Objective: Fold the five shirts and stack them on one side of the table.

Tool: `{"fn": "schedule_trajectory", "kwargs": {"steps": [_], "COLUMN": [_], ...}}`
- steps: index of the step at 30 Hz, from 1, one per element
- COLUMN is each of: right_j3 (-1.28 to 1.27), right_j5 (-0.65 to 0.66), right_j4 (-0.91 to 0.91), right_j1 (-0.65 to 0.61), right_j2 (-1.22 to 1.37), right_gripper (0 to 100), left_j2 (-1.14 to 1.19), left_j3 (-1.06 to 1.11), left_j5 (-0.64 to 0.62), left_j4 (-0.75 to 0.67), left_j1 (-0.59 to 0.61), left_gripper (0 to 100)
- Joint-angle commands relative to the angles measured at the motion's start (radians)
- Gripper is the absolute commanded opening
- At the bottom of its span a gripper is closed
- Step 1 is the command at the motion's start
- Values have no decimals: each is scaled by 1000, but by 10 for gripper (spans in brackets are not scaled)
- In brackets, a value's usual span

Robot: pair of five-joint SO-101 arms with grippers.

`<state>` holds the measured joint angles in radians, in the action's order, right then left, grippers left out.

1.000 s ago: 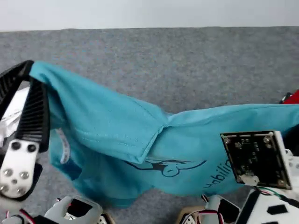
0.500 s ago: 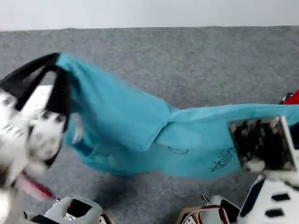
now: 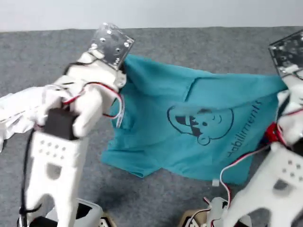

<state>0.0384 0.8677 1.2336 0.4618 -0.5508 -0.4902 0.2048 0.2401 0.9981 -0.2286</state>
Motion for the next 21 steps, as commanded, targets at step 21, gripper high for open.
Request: {"fn": "schedule_trajectory", "kwargs": {"steps": [21], "right_j3": [-313], "right_j5": [8], "right_j4": [-722], "right_j1": [-48], "right_j2": [269], "right_gripper": [13], "left_j2": [887], "left_j3": [-438], "left_j5": [0], "left_j4": [-701], "left_j1": [97], "left_gripper": [2]}}
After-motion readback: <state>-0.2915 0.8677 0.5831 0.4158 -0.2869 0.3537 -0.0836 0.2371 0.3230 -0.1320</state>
